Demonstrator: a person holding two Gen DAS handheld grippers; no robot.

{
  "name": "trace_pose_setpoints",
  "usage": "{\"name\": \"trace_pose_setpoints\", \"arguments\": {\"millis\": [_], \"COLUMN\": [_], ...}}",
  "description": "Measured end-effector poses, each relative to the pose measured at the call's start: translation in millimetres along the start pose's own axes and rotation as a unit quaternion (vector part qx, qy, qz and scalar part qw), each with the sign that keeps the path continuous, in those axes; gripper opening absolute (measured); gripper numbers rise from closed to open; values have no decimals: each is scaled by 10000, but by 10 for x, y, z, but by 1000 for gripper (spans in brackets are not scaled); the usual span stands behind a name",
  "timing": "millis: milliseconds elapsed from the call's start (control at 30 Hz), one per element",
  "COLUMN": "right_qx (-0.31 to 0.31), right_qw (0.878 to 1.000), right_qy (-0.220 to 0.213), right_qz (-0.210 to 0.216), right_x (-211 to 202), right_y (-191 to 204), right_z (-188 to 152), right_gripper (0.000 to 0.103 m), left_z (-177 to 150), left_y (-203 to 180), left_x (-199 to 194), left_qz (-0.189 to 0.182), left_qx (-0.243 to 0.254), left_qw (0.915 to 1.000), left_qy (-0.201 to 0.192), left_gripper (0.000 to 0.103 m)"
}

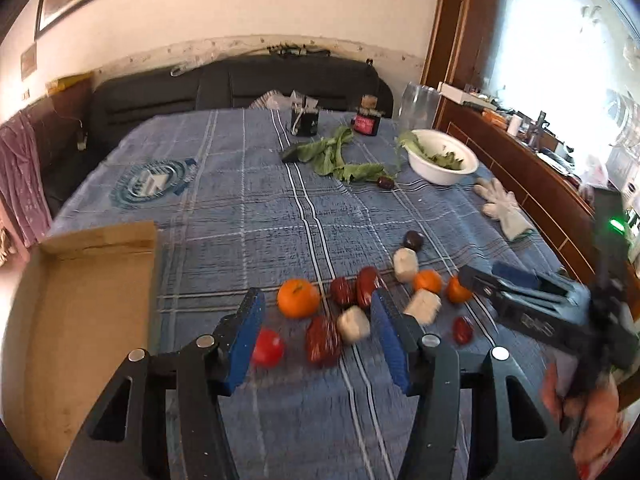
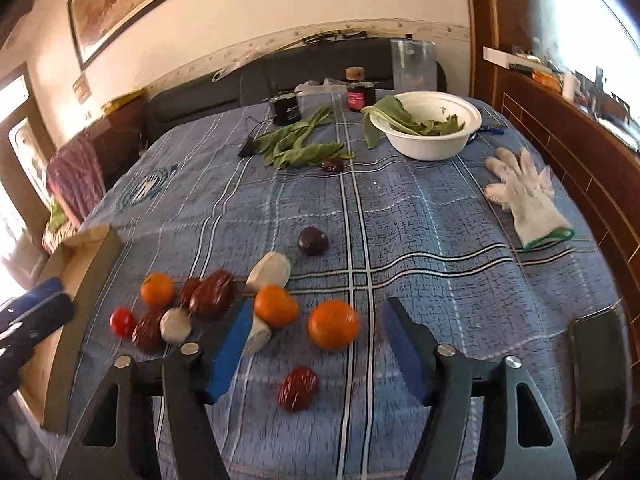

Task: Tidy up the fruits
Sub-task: 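Close the left gripper on a mandarin orange while the right gripper grasps another orange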

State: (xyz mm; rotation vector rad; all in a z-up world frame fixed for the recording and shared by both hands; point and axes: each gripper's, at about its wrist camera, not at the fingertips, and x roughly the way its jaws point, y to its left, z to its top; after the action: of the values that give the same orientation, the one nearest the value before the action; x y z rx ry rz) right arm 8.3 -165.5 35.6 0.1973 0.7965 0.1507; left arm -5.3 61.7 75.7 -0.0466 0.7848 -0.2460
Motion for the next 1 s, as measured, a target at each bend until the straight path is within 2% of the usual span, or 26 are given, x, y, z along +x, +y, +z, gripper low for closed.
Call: {"name": "trace_pose_setpoints", "arguments": {"millis": [33, 67, 133, 300, 433, 600, 733, 833, 1000], "right_qx": [98, 160, 254, 585, 667, 513, 257, 111, -13], "right_qw": [9999, 9998, 9996, 9977, 9970, 9980, 9992, 9994, 9997], "right_qy": [-10, -18, -4, 46, 127, 236, 308, 315, 237], "right_qz": [106, 129, 127, 332, 382, 299, 85, 26, -36], "right_x": [22, 48, 87, 129, 175, 237, 274, 288, 274], "right_y": [-32, -58, -115, -262, -286, -223, -138, -78, -38], "right_z": [-18, -33, -42, -31, -31, -42, -79, -97, -110], "right_gripper": [68, 68, 61, 56, 56, 56, 56, 55, 43], "left_z": [22, 38, 61, 53, 21, -5, -37, -71, -91], "left_y": [45, 83, 177, 348, 486, 464, 391, 414, 444], "left_x": [113, 187, 348, 552, 648, 662, 668, 762, 775], "left_qz": [-56, -111, -271, -535, -787, -681, -401, -330, -461], "left_qx": [-129, -224, -452, -835, -1116, -956, -667, -683, -829], "left_qw": [9998, 9995, 9981, 9941, 9892, 9919, 9961, 9953, 9937], "left_qy": [109, 179, 319, 431, 524, 482, 423, 604, 600], "left_gripper": [54, 50, 43, 41, 34, 33, 34, 36, 34]}}
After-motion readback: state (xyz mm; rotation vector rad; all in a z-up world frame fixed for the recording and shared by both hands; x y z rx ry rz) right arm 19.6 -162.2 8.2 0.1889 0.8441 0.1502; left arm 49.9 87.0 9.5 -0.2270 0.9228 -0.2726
